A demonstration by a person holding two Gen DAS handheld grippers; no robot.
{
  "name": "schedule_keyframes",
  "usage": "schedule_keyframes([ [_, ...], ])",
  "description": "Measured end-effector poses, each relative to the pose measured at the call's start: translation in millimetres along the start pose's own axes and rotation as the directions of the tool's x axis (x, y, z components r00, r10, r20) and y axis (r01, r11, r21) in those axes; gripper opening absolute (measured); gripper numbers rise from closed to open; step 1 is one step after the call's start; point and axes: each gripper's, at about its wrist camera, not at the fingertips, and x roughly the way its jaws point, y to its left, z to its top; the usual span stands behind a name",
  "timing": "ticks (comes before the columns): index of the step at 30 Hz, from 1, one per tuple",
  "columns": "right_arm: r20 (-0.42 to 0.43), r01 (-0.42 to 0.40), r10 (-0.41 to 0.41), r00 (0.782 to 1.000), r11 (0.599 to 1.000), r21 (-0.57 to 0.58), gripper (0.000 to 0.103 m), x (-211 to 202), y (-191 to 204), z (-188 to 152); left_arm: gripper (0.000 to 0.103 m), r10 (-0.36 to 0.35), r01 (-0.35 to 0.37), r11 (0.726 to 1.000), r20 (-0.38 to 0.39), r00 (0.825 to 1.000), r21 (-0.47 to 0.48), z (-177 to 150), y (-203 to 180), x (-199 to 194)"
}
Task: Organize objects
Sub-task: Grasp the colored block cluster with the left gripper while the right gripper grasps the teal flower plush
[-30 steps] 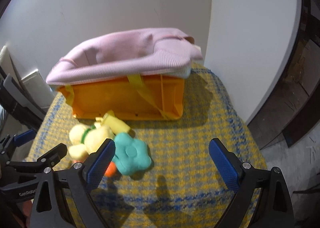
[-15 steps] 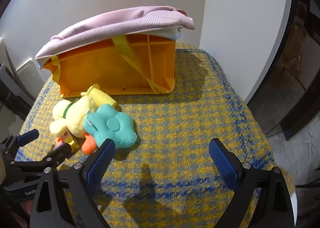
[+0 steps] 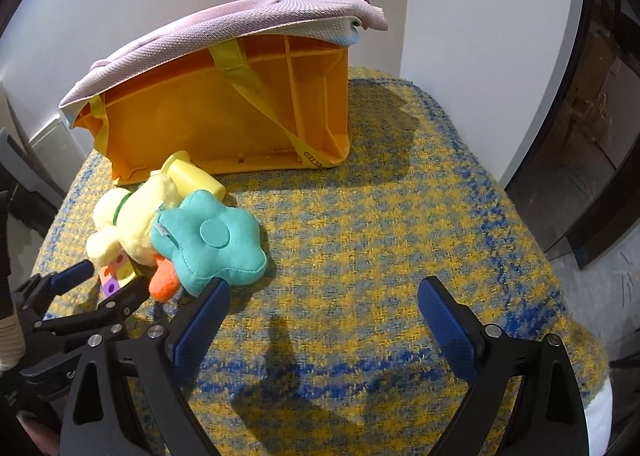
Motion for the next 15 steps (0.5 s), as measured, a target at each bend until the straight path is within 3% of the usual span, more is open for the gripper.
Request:
schedule_keyframes([
  [2, -0.005, -0.005, 0.005, 1.000, 1.000, 0.002, 0.095, 1.1, 0.1, -1.0, 0.057, -0.011, 0.011, 1.000, -0.015, 1.000, 0.000, -0.6, -1.1, 3.3],
  [5, -0.007, -0.006, 0.006, 1.000, 1.000, 0.003, 0.095, 1.2, 0.0, -1.8, 0.054, -0.011, 0.011, 1.000, -0.005, 1.000, 0.006, -1.3, -3.1, 1.3],
  [15, 0.002, -0.020, 0.020, 1.000, 1.000, -0.001, 0.095, -1.5, 3.6, -1.0, 0.054, -0.005, 0.004, 1.000, -0.002, 1.000, -0.022, -5.0, 2.8, -6.5],
])
